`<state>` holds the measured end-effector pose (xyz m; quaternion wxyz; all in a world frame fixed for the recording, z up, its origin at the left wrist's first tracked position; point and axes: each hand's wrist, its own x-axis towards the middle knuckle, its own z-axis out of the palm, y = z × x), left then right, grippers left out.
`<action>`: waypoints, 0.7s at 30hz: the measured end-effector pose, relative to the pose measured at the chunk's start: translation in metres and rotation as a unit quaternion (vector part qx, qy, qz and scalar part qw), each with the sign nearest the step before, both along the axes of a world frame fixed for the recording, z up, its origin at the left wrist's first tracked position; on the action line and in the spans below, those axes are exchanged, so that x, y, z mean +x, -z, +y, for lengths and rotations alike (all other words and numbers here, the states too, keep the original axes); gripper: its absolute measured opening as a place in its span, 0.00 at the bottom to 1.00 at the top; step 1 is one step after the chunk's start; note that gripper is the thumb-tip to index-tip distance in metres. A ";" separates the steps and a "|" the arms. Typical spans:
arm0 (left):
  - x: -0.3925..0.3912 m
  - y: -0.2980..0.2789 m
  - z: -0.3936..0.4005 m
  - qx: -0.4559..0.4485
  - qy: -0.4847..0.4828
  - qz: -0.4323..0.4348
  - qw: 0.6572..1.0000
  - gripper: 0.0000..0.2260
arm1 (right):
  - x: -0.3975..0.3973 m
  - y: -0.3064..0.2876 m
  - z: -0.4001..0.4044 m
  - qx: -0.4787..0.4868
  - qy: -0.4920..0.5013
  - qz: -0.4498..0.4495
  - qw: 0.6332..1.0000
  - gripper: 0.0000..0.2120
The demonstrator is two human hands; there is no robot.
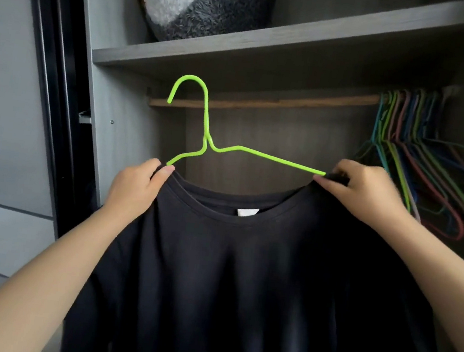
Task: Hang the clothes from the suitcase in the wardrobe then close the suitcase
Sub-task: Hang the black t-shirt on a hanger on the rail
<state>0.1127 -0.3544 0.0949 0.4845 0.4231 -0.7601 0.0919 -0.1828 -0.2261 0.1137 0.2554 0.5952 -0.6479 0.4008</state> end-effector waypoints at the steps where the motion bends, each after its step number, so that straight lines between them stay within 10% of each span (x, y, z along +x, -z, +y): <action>1: 0.004 0.002 -0.002 0.013 0.000 0.009 1.000 0.18 | -0.001 0.000 0.003 0.003 -0.004 0.011 1.000 0.18; 11: -0.012 -0.004 0.011 -0.016 -0.007 -0.076 0.997 0.15 | 0.013 0.006 0.009 0.145 0.119 0.246 0.951 0.18; 21: -0.026 -0.011 0.018 -0.075 0.028 -0.110 0.991 0.27 | 0.028 0.009 -0.001 0.037 0.053 0.162 0.985 0.17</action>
